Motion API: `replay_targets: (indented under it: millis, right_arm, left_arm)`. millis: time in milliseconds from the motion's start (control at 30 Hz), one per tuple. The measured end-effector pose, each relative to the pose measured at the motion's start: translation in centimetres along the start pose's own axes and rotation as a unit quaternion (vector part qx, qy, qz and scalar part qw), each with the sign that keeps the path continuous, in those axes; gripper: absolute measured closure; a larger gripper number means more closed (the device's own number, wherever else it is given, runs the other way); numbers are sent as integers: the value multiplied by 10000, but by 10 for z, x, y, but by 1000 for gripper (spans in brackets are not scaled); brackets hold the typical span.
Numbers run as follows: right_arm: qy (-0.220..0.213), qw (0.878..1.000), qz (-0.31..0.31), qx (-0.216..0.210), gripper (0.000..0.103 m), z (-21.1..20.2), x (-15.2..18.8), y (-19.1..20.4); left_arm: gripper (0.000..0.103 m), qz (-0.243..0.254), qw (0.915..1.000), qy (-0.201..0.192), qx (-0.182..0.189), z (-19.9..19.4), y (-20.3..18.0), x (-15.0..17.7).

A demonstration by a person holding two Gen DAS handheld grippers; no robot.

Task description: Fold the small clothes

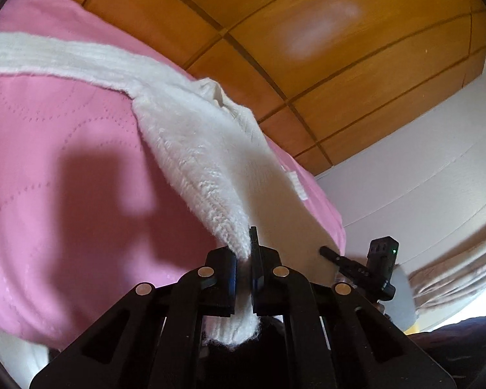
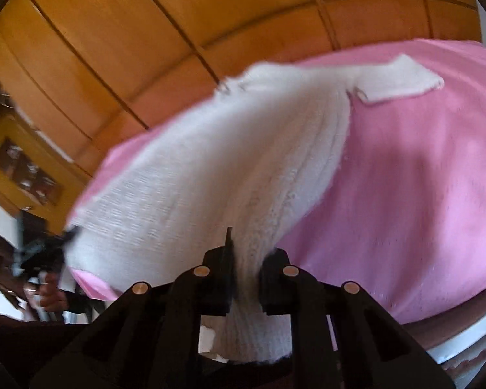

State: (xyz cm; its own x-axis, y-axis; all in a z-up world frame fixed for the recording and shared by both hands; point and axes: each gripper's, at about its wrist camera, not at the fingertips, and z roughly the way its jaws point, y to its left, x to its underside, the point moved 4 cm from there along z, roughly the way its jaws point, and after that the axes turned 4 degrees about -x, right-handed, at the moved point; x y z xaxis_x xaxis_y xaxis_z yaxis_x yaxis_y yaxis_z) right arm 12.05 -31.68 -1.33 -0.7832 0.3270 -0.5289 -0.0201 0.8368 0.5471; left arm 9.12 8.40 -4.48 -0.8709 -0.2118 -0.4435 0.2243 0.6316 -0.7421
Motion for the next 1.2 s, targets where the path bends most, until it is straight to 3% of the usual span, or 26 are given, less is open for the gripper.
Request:
replay_targets:
  millis: [133, 200, 300, 367, 433, 500, 567, 667, 767, 833, 900, 967, 1067, 1200]
  right_arm:
    - [590, 9973, -3, 428, 92, 4, 20, -22]
    - [923, 9928, -21, 765, 93, 15, 34, -37]
    - [1070, 9892, -55, 996, 93, 29, 47, -46]
    - [1099, 9875, -122, 1119, 92, 32, 50, -44]
    - [1086, 9879, -91, 1103, 87, 31, 46, -42]
    - [914, 9874, -116, 1282, 68, 28, 38, -44]
    - [553, 9902, -141, 1277, 58, 17, 26, -41]
    - [295, 9929, -186, 1140, 55, 17, 11, -35]
    - [267, 9947, -96, 991, 52, 36, 8, -30]
    - [443, 9942, -85, 976, 50, 54, 14, -33]
    - [765, 9909, -47, 1108, 50, 68, 29, -44]
    - [714, 9921, -106, 1031, 51, 62, 32, -47]
    - [431, 9952, 131, 865, 52, 45, 21, -53]
    - [-314, 9881, -42, 1503, 51, 24, -24, -75]
  left_arm:
    - [98, -245, 9985, 177, -448, 12, 28, 24]
    - [98, -423, 9940, 358, -941, 25, 52, 40]
    - [98, -421, 9850, 587, -1567, 32, 69, 51]
    - [96, -149, 9829, 556, -1749, 30, 62, 46]
    - [75, 180, 9791, 248, -2010, 22, 49, 33]
    - [37, 291, 9781, -197, -2049, 12, 38, 17]
    - [36, 372, 9775, -505, -2015, 8, 28, 4]
    - [36, 734, 9762, -647, -1937, 30, 6, -20]
    - [36, 1155, 9734, -540, -1905, 61, -11, -29]
    - [38, 1421, 9647, -179, -2210, 93, -10, -29]
    - [48, 1520, 9505, 243, -2701, 116, 5, -20]
    - [49, 1502, 9415, 435, -2986, 124, 19, -10]
    - [49, 1407, 9466, 238, -2891, 118, 18, -11]
    - [48, 1357, 9503, -19, -2801, 116, 7, -22]
